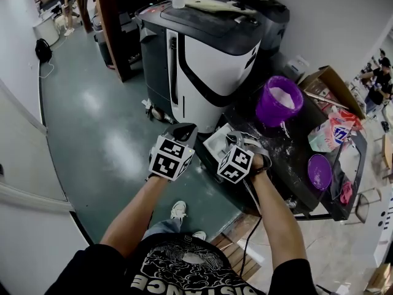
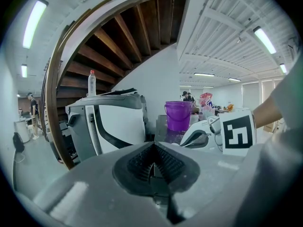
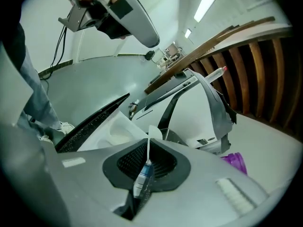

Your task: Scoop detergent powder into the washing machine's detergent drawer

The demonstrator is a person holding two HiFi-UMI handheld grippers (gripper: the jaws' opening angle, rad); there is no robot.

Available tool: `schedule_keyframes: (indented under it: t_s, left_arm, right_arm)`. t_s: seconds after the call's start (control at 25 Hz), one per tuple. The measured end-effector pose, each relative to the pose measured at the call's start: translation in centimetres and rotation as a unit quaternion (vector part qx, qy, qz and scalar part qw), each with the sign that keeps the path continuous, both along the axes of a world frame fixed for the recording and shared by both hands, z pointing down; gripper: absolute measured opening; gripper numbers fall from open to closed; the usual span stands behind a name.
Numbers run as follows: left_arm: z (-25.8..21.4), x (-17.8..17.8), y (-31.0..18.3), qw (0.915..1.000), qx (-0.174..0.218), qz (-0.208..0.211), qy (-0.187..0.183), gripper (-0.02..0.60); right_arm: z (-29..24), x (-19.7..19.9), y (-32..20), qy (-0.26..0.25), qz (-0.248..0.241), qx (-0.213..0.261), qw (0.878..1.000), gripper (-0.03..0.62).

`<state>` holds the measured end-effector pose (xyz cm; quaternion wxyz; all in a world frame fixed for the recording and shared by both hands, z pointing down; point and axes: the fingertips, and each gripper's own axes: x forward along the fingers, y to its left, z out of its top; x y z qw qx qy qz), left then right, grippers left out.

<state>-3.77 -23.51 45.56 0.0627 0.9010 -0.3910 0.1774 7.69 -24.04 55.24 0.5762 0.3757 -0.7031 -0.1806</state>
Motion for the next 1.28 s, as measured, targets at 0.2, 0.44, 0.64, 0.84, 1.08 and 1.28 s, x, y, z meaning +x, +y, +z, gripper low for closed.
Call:
schedule_keyframes:
  t_s: [0.2,0.44,0.64,0.84,1.08,1.28]
  left_arm:
    - [0.2,0.1,0.1,1.0,-0.001,0.002,-0.002,0.002]
    - [0.2,0.2,-0.1,1.0,0.001,0.004,-0.003,0.002]
    - [0.0,0.4,0.0,1.0,0.0,0.006,-0.003,0.002]
    - [-0.4,0.8,-0.1,0.9999,-0.001,0.01,0.001,0.002]
    - [-1.0,2.3,-0.1,0.9996,-0.005,0.028,0.008,0.002]
    - [-1.5,4.5,0.3,0.9983,-0.012,0.057,0.01,0.002]
  right_arm:
    - [-0.1,0.1,-0.1,0.014,-0.008,0.014,1.0,0.038]
    - [0.0,0.3,-0.2,0.007,-0.001,0.011,1.0,0.038]
    - [-0.7,0.1,-0.2,-0.045,0.027,0.002,0.999,0.038]
    - [-2.5,0.5,-0.4,-0.151,0.091,-0.009,0.984,0.039]
    - [-5.0,1.8,0.0,-0.251,0.155,-0.009,0.955,0.038]
    - [-7.2,3.9,0.7,-0.329,0.206,0.001,0.921,0.04]
